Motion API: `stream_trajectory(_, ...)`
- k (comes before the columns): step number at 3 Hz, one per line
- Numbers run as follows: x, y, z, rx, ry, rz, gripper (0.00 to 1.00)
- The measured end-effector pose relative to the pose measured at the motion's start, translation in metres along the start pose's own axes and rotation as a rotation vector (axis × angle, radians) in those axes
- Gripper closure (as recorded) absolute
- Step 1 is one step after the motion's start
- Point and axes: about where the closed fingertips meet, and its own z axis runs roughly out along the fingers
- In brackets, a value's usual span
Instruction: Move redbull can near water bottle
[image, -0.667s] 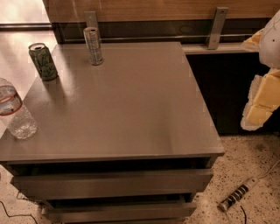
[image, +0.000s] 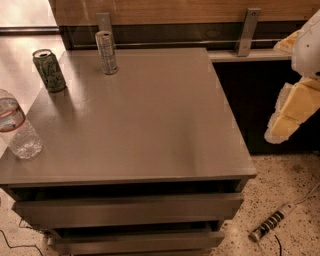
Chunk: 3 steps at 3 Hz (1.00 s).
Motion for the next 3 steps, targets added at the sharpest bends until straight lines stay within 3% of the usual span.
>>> stream_trajectory(1,-0.004,-0.002,0.019,0.039,-0.074,0.093,0.00)
stream_trajectory(2,-0.014,-0.031,0.037,0.115,-0.213,0.217,0.00)
stream_trajectory(3,-0.045,-0.082,0.051,0.190,-0.477,0.339,0.00)
